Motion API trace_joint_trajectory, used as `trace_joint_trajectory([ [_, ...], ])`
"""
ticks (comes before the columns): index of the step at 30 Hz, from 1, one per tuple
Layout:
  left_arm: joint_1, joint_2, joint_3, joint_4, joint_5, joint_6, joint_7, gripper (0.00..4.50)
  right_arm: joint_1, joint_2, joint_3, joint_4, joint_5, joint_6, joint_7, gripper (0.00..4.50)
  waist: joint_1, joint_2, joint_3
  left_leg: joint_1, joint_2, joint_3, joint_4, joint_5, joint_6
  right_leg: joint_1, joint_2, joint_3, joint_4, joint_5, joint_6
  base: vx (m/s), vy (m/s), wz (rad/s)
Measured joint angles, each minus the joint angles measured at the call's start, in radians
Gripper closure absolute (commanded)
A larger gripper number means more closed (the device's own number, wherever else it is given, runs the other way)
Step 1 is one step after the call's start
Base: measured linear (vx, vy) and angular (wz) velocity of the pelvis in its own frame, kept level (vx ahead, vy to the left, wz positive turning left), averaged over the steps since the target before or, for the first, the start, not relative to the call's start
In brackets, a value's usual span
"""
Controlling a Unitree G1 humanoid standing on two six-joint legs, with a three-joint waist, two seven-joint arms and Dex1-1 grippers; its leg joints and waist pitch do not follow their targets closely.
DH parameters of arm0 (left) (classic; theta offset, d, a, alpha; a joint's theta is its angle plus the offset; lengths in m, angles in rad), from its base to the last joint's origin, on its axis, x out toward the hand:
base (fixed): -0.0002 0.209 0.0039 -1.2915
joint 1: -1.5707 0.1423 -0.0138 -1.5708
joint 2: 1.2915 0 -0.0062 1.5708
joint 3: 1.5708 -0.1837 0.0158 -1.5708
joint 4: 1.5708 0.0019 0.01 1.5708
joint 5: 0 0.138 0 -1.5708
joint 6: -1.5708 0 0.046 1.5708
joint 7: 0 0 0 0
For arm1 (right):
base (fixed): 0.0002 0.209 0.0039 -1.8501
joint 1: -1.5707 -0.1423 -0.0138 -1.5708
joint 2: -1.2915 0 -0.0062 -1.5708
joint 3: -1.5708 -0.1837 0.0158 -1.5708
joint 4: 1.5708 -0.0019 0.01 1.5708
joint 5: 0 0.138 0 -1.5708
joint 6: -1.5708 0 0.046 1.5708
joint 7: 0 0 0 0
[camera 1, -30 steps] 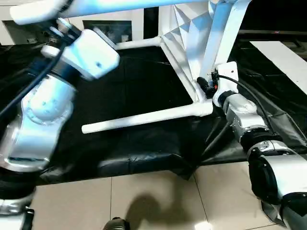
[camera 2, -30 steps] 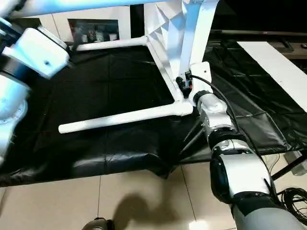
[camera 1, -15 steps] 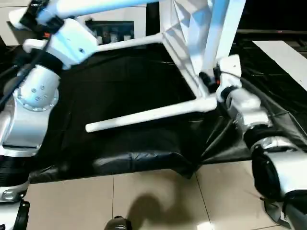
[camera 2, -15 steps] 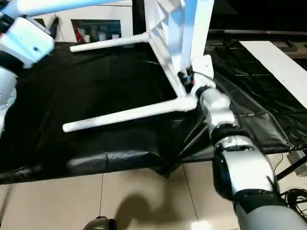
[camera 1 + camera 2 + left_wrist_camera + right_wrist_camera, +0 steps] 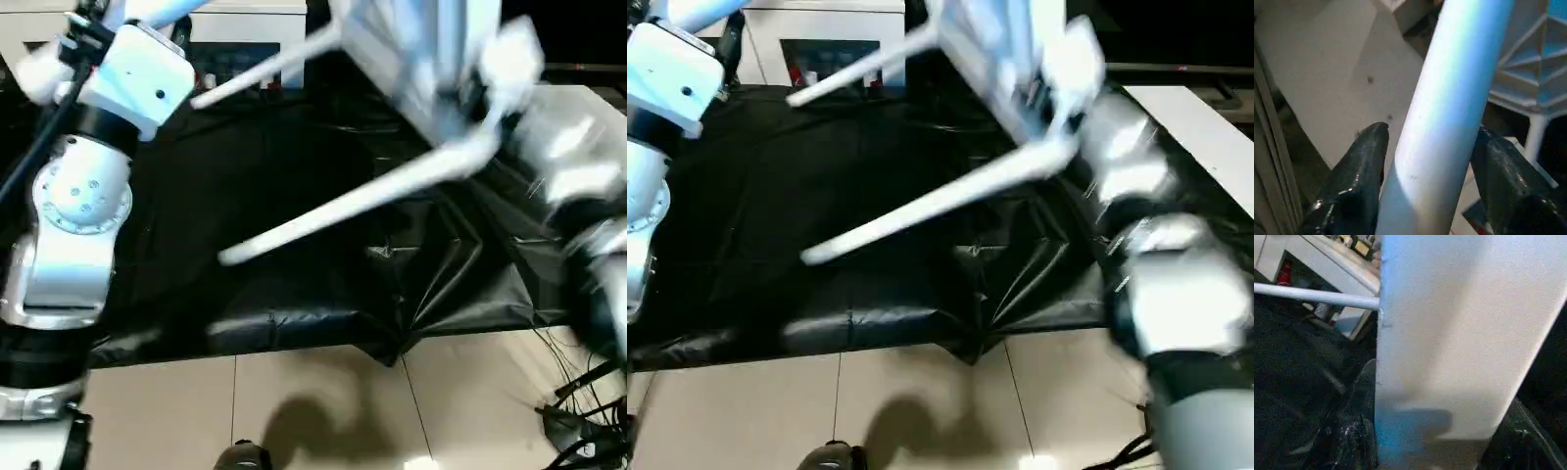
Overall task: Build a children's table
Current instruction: Flip table
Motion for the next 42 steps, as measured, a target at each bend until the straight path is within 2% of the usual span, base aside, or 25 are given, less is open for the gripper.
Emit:
trace_joint_trajectory([
  [5,0.035,-0.064,0.015,-0.012,-0.033,0.032,0.000,2.29,-0.086,-0.044,0.052,0.000,-0.071,0.010,0.014,2.52,0.004,-0.001,0.000,0.000,-0.001,0.000,0.002,0.000,0.001,0.002,-0.001,0.001,0.000,0.000,0.000,0.000,0.000,0.00],
  [12,0.098,-0.162,0.029,-0.011,-0.096,0.074,0.007,2.61,-0.168,-0.059,0.107,-0.001,-0.151,-0.019,0.020,2.52,-0.002,-0.011,-0.002,0.002,-0.001,-0.001,0.002,-0.001,0.000,0.005,-0.001,0.001,0.000,0.001,0.000,0.000,0.000,0.00],
  [13,0.107,-0.176,0.033,-0.010,-0.106,0.078,0.011,2.64,-0.177,-0.059,0.113,-0.001,-0.156,-0.027,0.020,1.96,-0.003,-0.012,-0.002,0.002,-0.001,-0.001,0.002,-0.001,0.000,0.005,-0.001,0.001,0.000,0.001,0.000,0.000,0.000,0.00],
  [16,0.134,-0.205,0.037,-0.004,-0.122,0.084,0.014,2.74,-0.203,-0.053,0.130,-0.012,-0.177,-0.059,0.020,1.78,-0.007,-0.018,-0.002,0.003,-0.001,-0.002,0.002,-0.001,0.000,0.005,0.000,0.001,0.000,0.002,0.001,0.000,0.000,0.00],
  [18,0.151,-0.232,0.037,0.009,-0.127,0.086,0.015,2.82,-0.213,-0.048,0.136,-0.021,-0.189,-0.077,0.010,1.40,-0.008,-0.027,0.000,0.003,-0.001,-0.002,0.001,-0.001,0.000,0.004,0.000,0.000,0.000,0.001,0.005,0.000,0.000,0.00],
  [21,0.173,-0.253,0.037,0.030,-0.131,0.103,0.021,2.86,-0.227,-0.032,0.150,-0.026,-0.203,-0.114,-0.001,1.30,-0.017,-0.039,-0.001,0.003,-0.001,-0.002,0.002,-0.001,0.000,0.003,0.001,0.000,0.000,0.001,0.005,0.000,0.000,0.00],
  [23,0.179,-0.259,0.037,0.046,-0.135,0.106,0.023,2.88,-0.229,-0.022,0.151,-0.030,-0.204,-0.134,-0.009,1.17,-0.022,-0.049,0.000,0.003,-0.001,-0.003,0.002,-0.001,0.000,0.002,0.001,0.000,-0.001,0.001,0.005,0.000,0.000,0.00],
  [26,0.189,-0.259,0.037,0.052,-0.142,0.106,0.024,2.92,-0.228,-0.014,0.151,-0.030,-0.204,-0.148,-0.015,0.89,-0.025,-0.055,0.000,0.003,-0.001,-0.004,0.002,-0.001,0.000,0.003,0.001,0.000,-0.002,0.002,0.003,0.000,0.000,0.00],
  [31,0.191,-0.258,0.037,0.055,-0.143,0.097,0.024,2.94,-0.228,0.000,0.155,-0.030,-0.204,-0.191,-0.035,0.76,-0.029,-0.056,0.001,0.002,-0.002,-0.004,0.002,-0.001,0.000,0.004,0.001,0.001,-0.002,0.006,-0.002,0.000,0.000,0.00],
  [38,0.207,-0.265,0.037,0.067,-0.143,0.074,0.023,2.94,-0.214,0.053,0.083,-0.046,-0.121,-0.299,-0.016,0.76,-0.037,-0.057,0.001,0.000,0.000,-0.003,0.002,-0.001,0.000,0.005,0.002,0.000,-0.002,0.007,-0.001,0.000,0.000,0.00],
  [42,0.214,-0.264,0.039,0.082,-0.145,0.074,0.026,2.95,-0.179,0.065,0.092,-0.077,-0.129,-0.351,-0.068,0.76,-0.035,-0.058,0.000,-0.001,0.000,-0.003,0.002,-0.001,0.000,0.005,0.002,0.000,-0.002,0.007,-0.001,0.000,0.000,0.00],
])
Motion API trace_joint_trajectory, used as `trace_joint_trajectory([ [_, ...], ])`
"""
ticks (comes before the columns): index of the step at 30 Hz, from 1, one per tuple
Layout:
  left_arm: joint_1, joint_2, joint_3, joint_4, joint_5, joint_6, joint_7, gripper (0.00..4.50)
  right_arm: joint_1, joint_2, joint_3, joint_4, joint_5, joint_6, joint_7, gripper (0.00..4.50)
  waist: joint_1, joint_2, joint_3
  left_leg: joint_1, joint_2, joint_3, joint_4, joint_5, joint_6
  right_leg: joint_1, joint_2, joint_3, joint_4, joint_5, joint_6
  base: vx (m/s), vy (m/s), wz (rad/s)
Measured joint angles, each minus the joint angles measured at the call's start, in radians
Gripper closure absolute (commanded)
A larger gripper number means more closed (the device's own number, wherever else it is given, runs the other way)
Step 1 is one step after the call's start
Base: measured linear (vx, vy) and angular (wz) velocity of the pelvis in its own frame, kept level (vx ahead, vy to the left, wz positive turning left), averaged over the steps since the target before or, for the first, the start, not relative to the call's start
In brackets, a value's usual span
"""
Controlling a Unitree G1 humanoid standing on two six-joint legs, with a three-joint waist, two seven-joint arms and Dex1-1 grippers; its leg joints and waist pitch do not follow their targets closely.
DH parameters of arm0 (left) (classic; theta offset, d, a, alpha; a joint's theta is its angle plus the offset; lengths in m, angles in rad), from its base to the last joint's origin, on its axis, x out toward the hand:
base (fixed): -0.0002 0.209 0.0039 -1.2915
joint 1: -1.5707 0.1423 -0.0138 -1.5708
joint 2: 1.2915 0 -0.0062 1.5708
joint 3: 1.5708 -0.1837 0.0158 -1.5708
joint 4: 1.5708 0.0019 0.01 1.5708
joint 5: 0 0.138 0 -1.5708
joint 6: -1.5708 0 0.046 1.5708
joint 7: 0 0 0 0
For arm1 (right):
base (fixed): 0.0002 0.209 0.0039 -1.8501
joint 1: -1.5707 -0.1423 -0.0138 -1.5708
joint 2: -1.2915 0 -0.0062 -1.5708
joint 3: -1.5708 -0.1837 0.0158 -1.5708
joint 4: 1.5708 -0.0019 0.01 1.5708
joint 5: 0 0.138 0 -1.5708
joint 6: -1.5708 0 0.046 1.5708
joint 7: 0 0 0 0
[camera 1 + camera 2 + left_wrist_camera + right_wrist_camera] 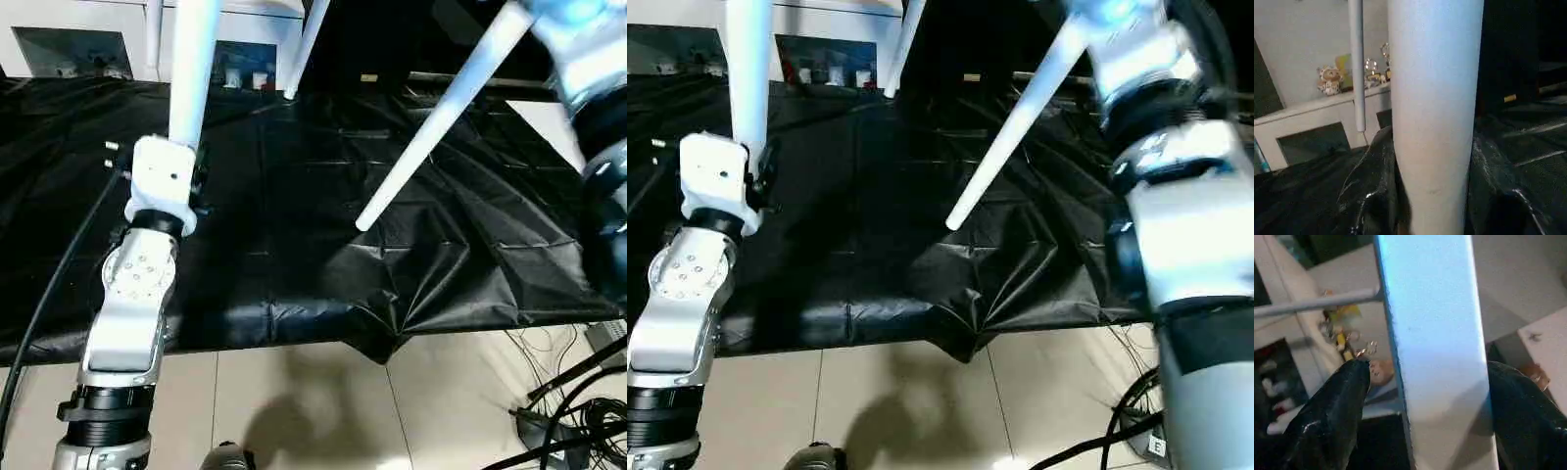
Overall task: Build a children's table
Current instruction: Flip table
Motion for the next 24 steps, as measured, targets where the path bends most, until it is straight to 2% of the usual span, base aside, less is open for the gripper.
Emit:
trace_joint_trajectory([
  [4,0.001,0.000,0.000,0.006,0.000,0.000,0.005,2.95,0.038,0.004,0.010,-0.026,-0.023,-0.060,-0.080,0.76,0.000,-0.003,0.000,0.000,0.000,0.000,0.001,0.000,0.000,0.000,0.000,0.000,0.000,0.002,0.000,0.000,0.000,0.00],
  [5,0.001,0.000,0.000,0.008,0.000,-0.005,0.005,2.95,0.065,0.005,0.002,-0.054,-0.020,-0.108,-0.118,0.76,0.000,-0.005,0.000,0.000,0.000,0.000,0.001,0.000,0.000,0.000,0.000,0.000,0.000,0.002,0.001,0.000,0.000,0.00],
  [7,0.001,0.001,0.000,0.010,0.000,-0.010,0.005,2.95,0.081,0.011,-0.004,-0.070,-0.020,-0.147,-0.140,0.76,-0.001,-0.005,0.000,0.000,0.000,0.000,0.001,0.000,0.000,-0.001,0.000,0.000,0.000,0.003,0.001,0.000,0.000,0.00],
  [9,0.001,0.005,0.001,0.015,0.000,-0.018,0.005,2.95,0.111,0.019,-0.034,-0.107,0.000,-0.217,-0.163,0.76,-0.002,-0.006,0.000,0.000,0.000,0.000,0.002,0.000,0.000,-0.001,0.000,0.000,0.000,0.004,0.003,0.000,0.000,0.00],
  [11,0.001,0.022,0.010,0.035,-0.004,-0.036,0.003,2.95,0.170,0.048,-0.072,-0.175,0.047,-0.323,-0.163,0.76,-0.007,-0.006,0.000,0.000,0.000,0.000,0.002,0.000,0.000,0.000,0.000,0.000,0.000,0.004,0.004,0.000,0.000,0.00],
  [14,0.000,0.034,0.027,0.060,-0.013,-0.046,-0.005,2.95,0.252,0.089,-0.080,-0.229,0.091,-0.385,-0.146,0.76,-0.012,-0.007,0.000,0.001,0.000,0.000,0.002,0.000,0.000,0.000,0.000,0.001,0.000,0.007,0.005,0.000,0.000,0.00],
  [17,0.000,0.042,0.033,0.086,-0.021,-0.061,-0.008,2.95,0.314,0.128,-0.090,-0.267,0.153,-0.358,-0.112,0.76,-0.014,-0.008,-0.001,0.002,0.001,-0.001,0.004,0.000,0.000,0.002,0.000,0.000,0.000,0.008,0.005,0.000,0.000,0.00],
  [20,0.000,0.066,0.042,0.121,-0.032,-0.072,-0.021,2.95,0.473,0.226,-0.110,-0.308,0.254,-0.225,-0.088,0.76,-0.016,-0.016,-0.006,0.009,0.002,-0.003,0.004,0.000,0.000,0.003,0.002,0.000,-0.001,0.009,0.005,0.000,0.000,0.00],
  [21,0.000,0.067,0.045,0.124,-0.034,-0.074,-0.026,2.95,0.504,0.235,-0.109,-0.292,0.258,-0.200,-0.084,0.76,-0.016,-0.015,-0.006,0.007,0.002,-0.003,0.004,0.000,0.000,0.002,0.002,0.000,-0.002,0.009,0.005,0.000,0.000,0.00],
  [22,0.001,0.068,0.048,0.132,-0.039,-0.076,-0.026,2.95,0.531,0.243,-0.113,-0.287,0.269,-0.170,-0.086,0.48,-0.016,-0.013,-0.004,0.005,0.001,-0.002,0.003,0.000,0.000,0.001,0.002,0.000,-0.006,0.010,0.006,0.000,0.000,0.00],
  [24,0.001,0.075,0.057,0.149,-0.047,-0.078,-0.028,2.95,0.588,0.263,-0.149,-0.281,0.308,-0.121,-0.105,0.42,-0.017,-0.015,-0.005,0.006,0.001,-0.003,0.002,0.000,0.000,0.002,0.002,0.000,-0.011,0.019,0.003,0.000,0.000,0.00],
])
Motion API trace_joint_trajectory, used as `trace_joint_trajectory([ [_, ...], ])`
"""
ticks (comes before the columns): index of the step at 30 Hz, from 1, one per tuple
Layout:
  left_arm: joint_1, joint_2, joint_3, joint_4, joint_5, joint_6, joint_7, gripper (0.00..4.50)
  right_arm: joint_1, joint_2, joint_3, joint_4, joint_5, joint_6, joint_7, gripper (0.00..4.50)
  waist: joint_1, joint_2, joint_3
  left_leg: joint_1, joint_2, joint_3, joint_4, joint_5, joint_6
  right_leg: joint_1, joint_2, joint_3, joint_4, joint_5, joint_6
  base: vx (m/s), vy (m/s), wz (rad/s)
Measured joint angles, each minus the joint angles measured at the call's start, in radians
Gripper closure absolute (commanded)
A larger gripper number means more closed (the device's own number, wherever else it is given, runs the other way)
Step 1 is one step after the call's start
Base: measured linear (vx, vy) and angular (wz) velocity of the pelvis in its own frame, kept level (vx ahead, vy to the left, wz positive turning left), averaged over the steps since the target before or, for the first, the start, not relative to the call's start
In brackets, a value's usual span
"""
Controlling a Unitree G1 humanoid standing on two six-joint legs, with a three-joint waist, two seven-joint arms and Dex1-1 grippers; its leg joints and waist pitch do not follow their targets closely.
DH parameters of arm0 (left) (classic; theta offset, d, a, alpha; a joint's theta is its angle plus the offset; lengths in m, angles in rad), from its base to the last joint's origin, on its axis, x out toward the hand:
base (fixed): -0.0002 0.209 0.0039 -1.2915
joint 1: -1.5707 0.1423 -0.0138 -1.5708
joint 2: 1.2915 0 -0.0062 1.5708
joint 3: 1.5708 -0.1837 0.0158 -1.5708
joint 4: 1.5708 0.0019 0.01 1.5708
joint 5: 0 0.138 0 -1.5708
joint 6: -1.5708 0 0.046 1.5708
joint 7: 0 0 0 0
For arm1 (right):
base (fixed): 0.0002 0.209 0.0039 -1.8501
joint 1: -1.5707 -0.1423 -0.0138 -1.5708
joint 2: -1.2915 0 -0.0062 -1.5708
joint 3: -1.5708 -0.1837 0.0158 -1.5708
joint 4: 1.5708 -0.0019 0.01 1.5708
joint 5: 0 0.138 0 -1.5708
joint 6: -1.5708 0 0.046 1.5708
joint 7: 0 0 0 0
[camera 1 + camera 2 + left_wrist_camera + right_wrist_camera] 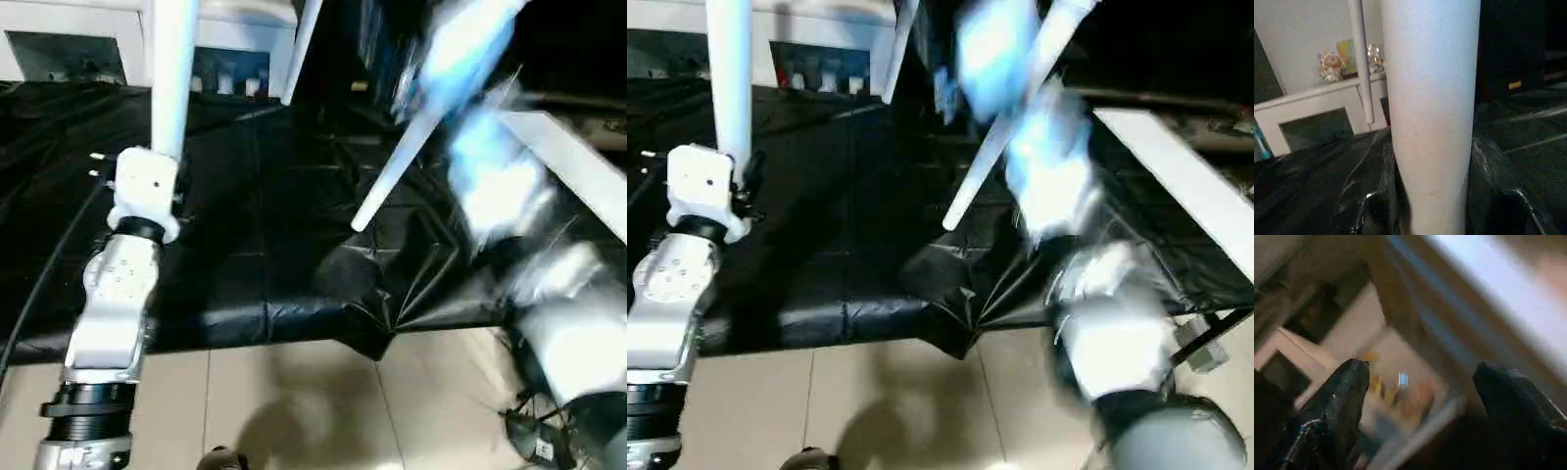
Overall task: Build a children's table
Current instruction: Flip table
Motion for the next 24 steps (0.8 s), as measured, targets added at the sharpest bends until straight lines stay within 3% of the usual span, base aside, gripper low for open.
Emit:
trace_joint_trajectory([
  [4,0.000,0.016,0.014,0.028,-0.012,-0.012,-0.008,2.95,0.088,0.014,-0.059,-0.037,0.039,0.035,-0.065,0.06,-0.001,-0.002,-0.002,0.002,0.000,0.000,-0.001,0.000,0.000,-0.001,0.000,0.000,-0.004,0.002,0.003,0.000,0.000,0.00],
  [7,-0.001,0.039,0.022,0.057,-0.025,-0.040,-0.027,2.95,0.204,0.018,-0.076,-0.110,0.054,0.073,-0.124,0.00,-0.001,-0.006,-0.004,0.004,0.000,0.000,-0.002,0.000,0.000,0.000,0.000,0.000,-0.005,0.002,0.004,0.000,0.000,0.00],
  [9,-0.001,0.050,0.034,0.067,-0.033,-0.044,-0.030,2.95,0.212,0.016,-0.105,-0.067,0.067,0.154,-0.149,0.00,-0.004,-0.004,-0.003,0.002,-0.001,0.000,-0.002,0.000,0.000,0.000,-0.001,0.000,-0.005,0.004,0.004,0.000,0.000,0.00],
  [11,0.000,0.056,0.039,0.071,-0.040,-0.044,-0.030,2.95,0.183,0.006,-0.123,-0.012,0.089,0.226,-0.139,0.00,-0.007,-0.003,-0.002,0.002,-0.001,-0.001,-0.002,0.000,0.000,-0.002,-0.001,0.000,-0.005,0.009,0.003,0.000,0.000,0.00],
  [18,-0.002,0.062,0.035,0.072,-0.044,-0.051,-0.034,2.95,-0.013,-0.020,-0.161,0.166,0.153,0.341,0.028,0.00,-0.010,-0.002,-0.002,0.004,-0.001,-0.004,-0.003,0.000,-0.001,-0.013,-0.001,-0.002,-0.005,0.014,0.002,0.000,0.000,0.00],
  [24,0.003,0.072,0.035,0.071,-0.052,-0.052,-0.048,2.95,-0.086,-0.021,-0.169,0.270,0.167,0.427,0.165,0.00,0.000,-0.002,-0.001,0.002,-0.001,-0.003,-0.003,0.000,-0.001,-0.015,-0.001,-0.001,-0.006,0.015,0.001,0.000,0.000,0.00],
])
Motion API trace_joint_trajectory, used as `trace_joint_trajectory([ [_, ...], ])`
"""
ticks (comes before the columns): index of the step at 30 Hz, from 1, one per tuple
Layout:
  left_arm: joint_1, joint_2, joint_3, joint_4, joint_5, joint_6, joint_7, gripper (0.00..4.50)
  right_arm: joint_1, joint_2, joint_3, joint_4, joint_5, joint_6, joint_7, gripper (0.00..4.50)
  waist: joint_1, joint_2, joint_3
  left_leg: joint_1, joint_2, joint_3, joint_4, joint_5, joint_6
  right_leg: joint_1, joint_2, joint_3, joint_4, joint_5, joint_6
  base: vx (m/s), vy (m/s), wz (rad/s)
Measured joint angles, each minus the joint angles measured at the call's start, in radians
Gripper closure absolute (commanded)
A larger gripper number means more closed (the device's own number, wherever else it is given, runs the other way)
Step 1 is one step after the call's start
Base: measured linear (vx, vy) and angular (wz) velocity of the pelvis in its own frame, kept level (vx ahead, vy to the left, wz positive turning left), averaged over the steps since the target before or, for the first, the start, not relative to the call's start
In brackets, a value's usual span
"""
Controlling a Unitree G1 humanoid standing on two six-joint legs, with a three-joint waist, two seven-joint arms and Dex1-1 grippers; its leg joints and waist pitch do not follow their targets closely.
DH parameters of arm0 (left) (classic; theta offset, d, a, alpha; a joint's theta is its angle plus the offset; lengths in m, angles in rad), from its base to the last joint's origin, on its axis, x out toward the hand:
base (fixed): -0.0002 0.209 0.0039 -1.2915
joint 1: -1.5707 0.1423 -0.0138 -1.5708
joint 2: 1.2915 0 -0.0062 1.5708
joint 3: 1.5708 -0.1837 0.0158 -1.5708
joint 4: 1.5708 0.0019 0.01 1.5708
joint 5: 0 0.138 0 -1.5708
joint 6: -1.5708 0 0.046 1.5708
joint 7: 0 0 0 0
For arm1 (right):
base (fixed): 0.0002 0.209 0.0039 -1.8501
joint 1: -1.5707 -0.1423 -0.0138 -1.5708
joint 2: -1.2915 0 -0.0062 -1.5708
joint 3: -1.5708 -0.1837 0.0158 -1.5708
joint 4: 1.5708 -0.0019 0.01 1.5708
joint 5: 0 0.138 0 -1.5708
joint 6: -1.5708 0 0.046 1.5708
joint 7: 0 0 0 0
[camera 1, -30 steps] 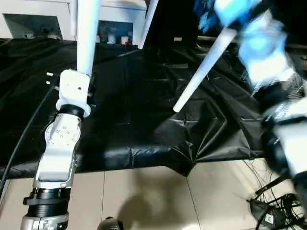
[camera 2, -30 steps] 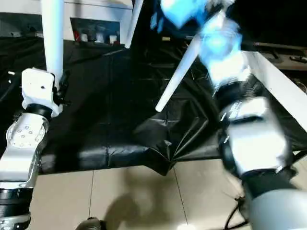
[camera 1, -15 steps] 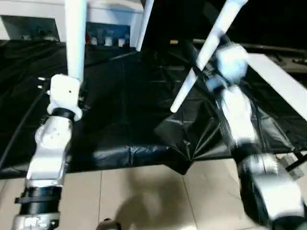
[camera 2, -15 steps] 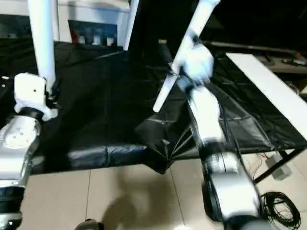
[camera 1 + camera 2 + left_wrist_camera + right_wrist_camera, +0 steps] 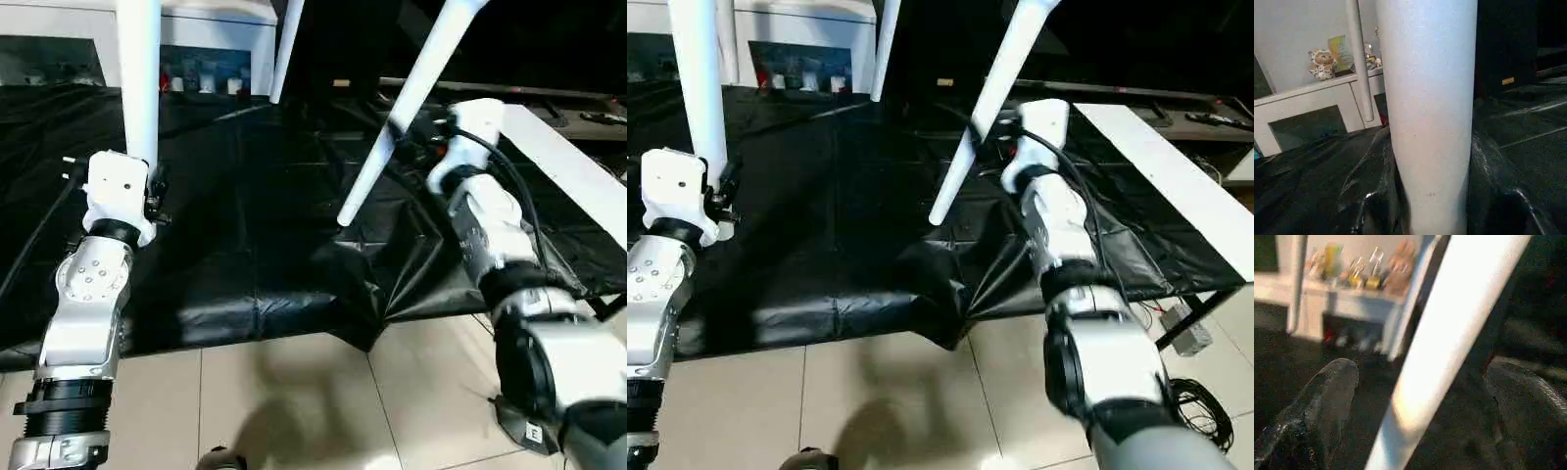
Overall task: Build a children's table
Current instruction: Flip table
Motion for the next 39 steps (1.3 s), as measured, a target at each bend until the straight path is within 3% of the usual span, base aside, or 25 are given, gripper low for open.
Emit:
trace_joint_trajectory([
  [4,0.017,0.007,0.003,-0.026,-0.011,0.009,-0.002,2.95,-0.033,-0.007,-0.011,0.060,0.000,0.045,0.005,0.00,0.001,0.000,0.007,-0.001,0.000,0.001,0.000,0.000,0.000,-0.002,0.000,0.001,0.000,0.000,0.000,0.000,0.000,0.00],
  [9,0.035,0.029,0.006,-0.078,-0.030,0.021,-0.011,2.95,-0.093,-0.035,-0.043,0.110,0.003,0.066,-0.015,0.00,0.001,0.000,0.029,-0.001,0.000,0.001,-0.004,0.000,0.000,-0.005,0.000,0.001,-0.001,-0.001,0.001,0.000,0.000,0.00],
  [14,0.066,0.046,0.039,-0.157,-0.053,0.023,-0.025,2.95,-0.117,-0.029,-0.048,0.133,0.005,0.078,0.077,0.00,0.000,-0.018,0.069,-0.001,-0.003,0.001,-0.021,0.000,0.000,-0.010,0.000,0.001,-0.010,-0.001,0.001,0.000,0.000,0.00],
  [18,0.097,0.057,0.062,-0.187,-0.085,0.026,-0.030,2.95,-0.125,-0.006,-0.044,0.143,-0.003,0.088,0.151,0.00,0.002,-0.026,0.094,-0.005,-0.004,0.004,-0.026,0.001,-0.002,-0.014,0.000,0.002,-0.014,0.003,-0.004,0.000,0.000,0.00],
  [20,0.111,0.067,0.069,-0.204,-0.102,0.027,-0.034,2.95,-0.136,0.013,-0.042,0.151,-0.010,0.088,0.183,0.00,0.006,-0.036,0.105,-0.007,-0.004,0.005,-0.029,0.002,-0.004,-0.017,0.000,0.001,-0.015,0.004,-0.008,0.000,0.000,0.00],
  [23,0.123,0.069,0.073,-0.219,-0.116,0.032,-0.037,2.95,-0.164,0.031,-0.042,0.155,-0.019,0.090,0.216,0.00,0.015,-0.041,0.112,-0.018,-0.003,0.005,-0.029,0.010,-0.006,-0.022,0.000,0.000,-0.016,0.003,-0.010,0.055,0.002,-0.01],
  [26,0.126,0.073,0.085,-0.225,-0.119,0.042,-0.037,2.95,-0.173,0.037,-0.045,0.155,-0.018,0.087,0.255,0.00,0.018,-0.046,0.125,-0.018,-0.002,0.008,-0.029,0.014,-0.002,-0.022,0.000,0.001,-0.017,0.000,-0.014,0.000,0.000,0.00],
  [29,0.136,0.073,0.093,-0.230,-0.120,0.050,-0.037,2.95,-0.171,0.036,-0.048,0.155,-0.016,0.088,0.305,0.27,0.013,-0.054,0.129,-0.018,-0.001,0.008,-0.030,0.014,-0.002,-0.021,0.001,0.001,-0.019,0.000,-0.014,0.000,0.000,0.00],
  [37,0.152,0.072,0.098,-0.230,-0.121,0.044,-0.028,2.95,-0.100,0.026,-0.063,0.107,0.009,0.048,0.430,0.79,0.012,-0.058,0.127,-0.015,-0.001,0.008,-0.031,0.014,-0.002,-0.019,0.001,0.000,-0.018,0.000,-0.014,0.000,0.000,0.00],
  [39,0.158,0.072,0.098,-0.231,-0.121,0.040,-0.026,2.95,-0.077,0.028,-0.067,0.090,0.019,0.038,0.462,1.15,0.011,-0.060,0.125,-0.013,-0.001,0.008,-0.031,0.015,-0.003,-0.018,0.001,0.001,-0.016,0.000,-0.014,0.000,0.000,0.00],
])
